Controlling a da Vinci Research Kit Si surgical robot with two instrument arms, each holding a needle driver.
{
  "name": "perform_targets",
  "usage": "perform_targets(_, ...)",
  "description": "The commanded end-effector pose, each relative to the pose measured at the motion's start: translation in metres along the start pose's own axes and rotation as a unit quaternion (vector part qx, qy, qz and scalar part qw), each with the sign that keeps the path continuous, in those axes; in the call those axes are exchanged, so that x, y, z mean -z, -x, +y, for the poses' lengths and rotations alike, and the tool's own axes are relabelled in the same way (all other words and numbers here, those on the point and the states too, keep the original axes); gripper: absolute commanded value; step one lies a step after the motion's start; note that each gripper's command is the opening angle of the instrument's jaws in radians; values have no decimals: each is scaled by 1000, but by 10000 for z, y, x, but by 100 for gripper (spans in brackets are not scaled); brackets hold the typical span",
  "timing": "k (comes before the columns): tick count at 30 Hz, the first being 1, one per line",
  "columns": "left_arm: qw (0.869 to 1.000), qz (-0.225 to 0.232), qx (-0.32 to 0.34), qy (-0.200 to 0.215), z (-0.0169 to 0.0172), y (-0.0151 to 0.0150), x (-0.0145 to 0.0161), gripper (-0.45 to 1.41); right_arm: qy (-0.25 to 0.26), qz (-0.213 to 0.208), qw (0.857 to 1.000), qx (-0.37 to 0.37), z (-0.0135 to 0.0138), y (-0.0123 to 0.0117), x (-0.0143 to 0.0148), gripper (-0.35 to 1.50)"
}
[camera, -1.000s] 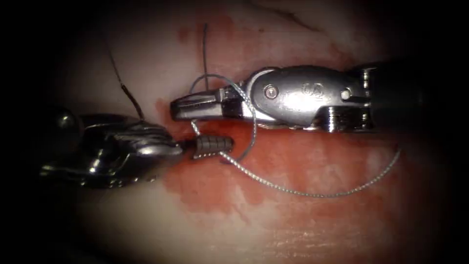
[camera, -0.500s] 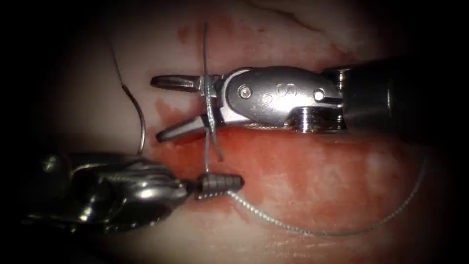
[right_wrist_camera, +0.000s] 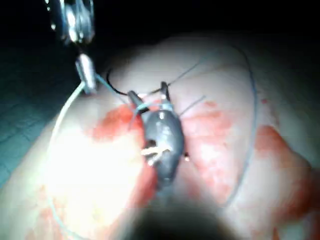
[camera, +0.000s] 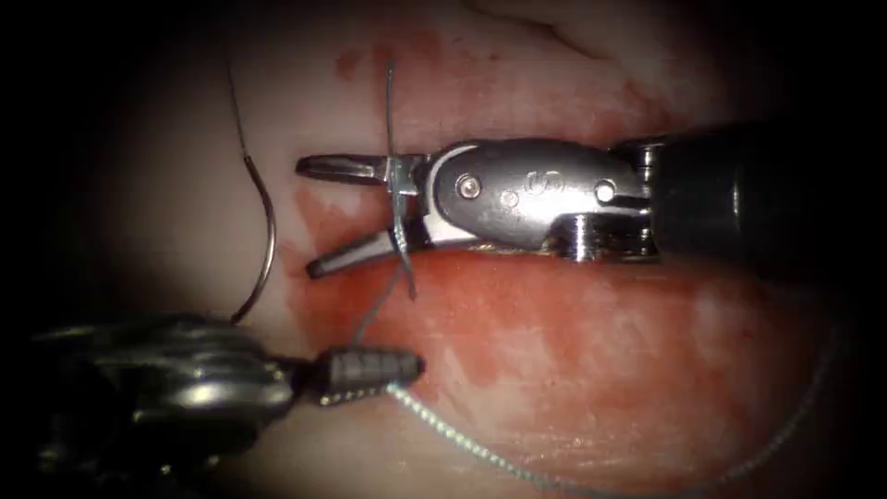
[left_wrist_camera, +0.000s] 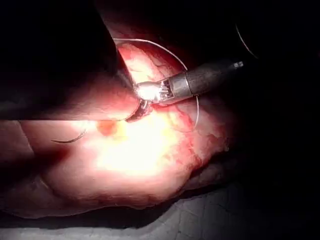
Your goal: Wound Closure
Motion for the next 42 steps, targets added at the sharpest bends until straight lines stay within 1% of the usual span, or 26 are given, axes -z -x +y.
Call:
perform_targets(1, 1000, -1, -2, -1, -4, 7, -7, -35, -3, 1, 1000, 1, 1, 1, -7, 54)
perform_targets(2, 1000, -5, -2, -1, -5, 19, -8, -35, -9, 1, 1000, 2, 0, 2, -7, 51)
perform_targets(5, 1000, -7, -4, 4, -4, 37, -14, -35, -17, -1, 1000, 3, -3, 3, -8, 46)
perform_targets(6, 1000, -7, -12, 20, -1, 48, -18, -35, -21, -1, 1000, 4, -5, 4, -9, 42)
perform_targets(9, 999, -9, -21, 30, 0, 64, -19, -35, -29, -4, 1000, 5, -8, 5, -10, 39)
perform_targets(10, 999, -12, -35, 36, -1, 75, -18, -35, -36, -6, 999, 6, -10, 6, -11, 32)
perform_targets(12, 998, -12, -42, 41, -2, 83, -16, -35, -42, -9, 999, 7, -12, 7, -12, 27)
perform_targets(16, 996, -12, -54, 64, 3, 96, -8, -35, -58, -16, 998, 9, -14, 9, -11, 19)
perform_targets(20, 996, -10, -57, 73, 6, 98, -2, -35, -65, -17, 998, 11, -15, 10, -9, 14)
perform_targets(24, 996, 12, -53, 72, 6, 92, -6, -35, -63, -20, 998, 11, -14, 10, -13, 14)
perform_targets(25, 996, 27, -50, 70, 6, 84, -12, -35, -54, -20, 998, 11, -12, 10, -14, 14)
perform_targets(28, 995, 48, -47, 67, 3, 69, -24, -35, -52, -21, 998, 11, -13, 11, -16, 15)
perform_targets(30, 995, 60, -46, 66, -1, 63, -28, -35, -50, -22, 998, 12, -13, 12, -17, 21)
perform_targets(31, 995, 64, -46, 65, -3, 61, -29, -35, -50, -22, 998, 12, -13, 12, -18, 27)
perform_targets(32, 995, 67, -46, 65, -6, 59, -29, -35, -49, -21, 999, 12, -14, 13, -18, 39)
perform_targets(33, 994, 74, -46, 65, -11, 58, -28, -35, -49, -21, 998, 13, -15, 13, -19, 78)
perform_targets(35, 994, 81, -45, 63, -18, 59, -26, -35, -49, -21, 998, 13, -15, 14, -20, 94)
perform_targets(38, 993, 98, -42, 53, -25, 61, -22, -35, -48, -22, 999, 13, -15, 13, -18, 96)
perform_targets(40, 992, 101, -45, 53, -22, 61, -21, -35, -48, -22, 999, 12, -14, 13, -17, 96)
perform_targets(42, 993, 91, -49, 54, -11, 63, -16, -35, -49, -21, 998, 11, -13, 11, -13, 94)
